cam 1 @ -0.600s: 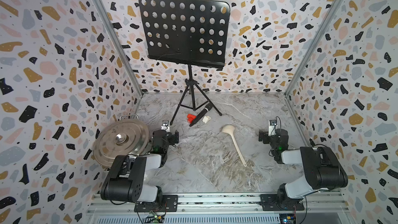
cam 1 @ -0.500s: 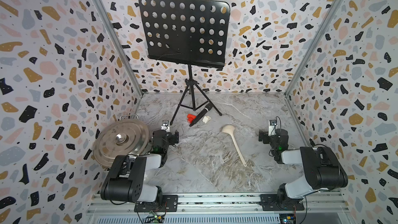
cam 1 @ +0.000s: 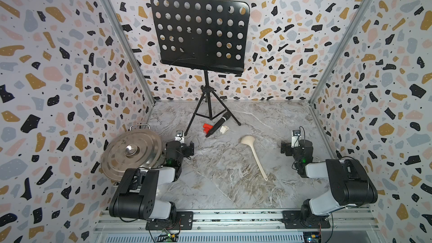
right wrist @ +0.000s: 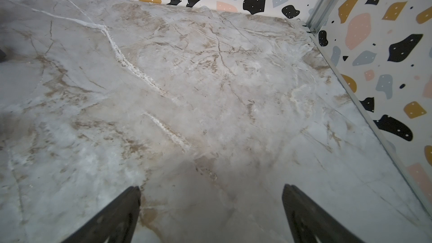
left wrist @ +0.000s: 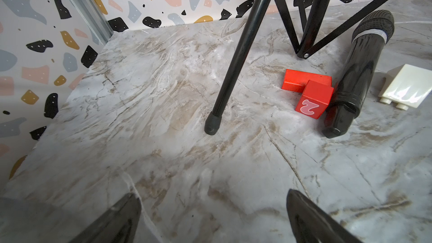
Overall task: Stir the soup with a spoon
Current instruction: Move the pan to the center of the board.
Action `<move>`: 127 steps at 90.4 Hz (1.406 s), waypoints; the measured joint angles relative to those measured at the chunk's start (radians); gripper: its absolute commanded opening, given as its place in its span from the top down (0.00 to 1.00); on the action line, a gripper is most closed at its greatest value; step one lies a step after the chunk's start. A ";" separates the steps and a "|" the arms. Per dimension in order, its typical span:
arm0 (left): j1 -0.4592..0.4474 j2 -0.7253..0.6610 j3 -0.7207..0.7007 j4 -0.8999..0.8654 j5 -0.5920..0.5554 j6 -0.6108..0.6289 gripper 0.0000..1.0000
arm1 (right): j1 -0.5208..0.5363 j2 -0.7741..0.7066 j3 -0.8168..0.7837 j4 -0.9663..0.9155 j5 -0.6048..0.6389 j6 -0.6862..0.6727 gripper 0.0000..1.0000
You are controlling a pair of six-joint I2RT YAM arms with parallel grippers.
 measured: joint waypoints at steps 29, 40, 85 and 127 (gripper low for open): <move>0.000 -0.058 0.136 -0.240 0.000 -0.002 0.00 | 0.000 -0.066 0.005 -0.092 0.039 0.012 0.00; 0.000 -0.121 0.320 -0.438 -0.002 -0.028 0.01 | 0.000 -0.211 0.064 -0.255 0.077 0.047 0.06; -0.051 -0.270 0.821 -1.357 0.062 -0.355 0.00 | 0.143 -0.445 0.497 -1.099 -0.086 0.372 0.25; -0.052 -0.432 1.215 -2.051 -0.289 -0.420 0.03 | 0.311 -0.616 0.528 -1.584 -0.304 0.404 0.27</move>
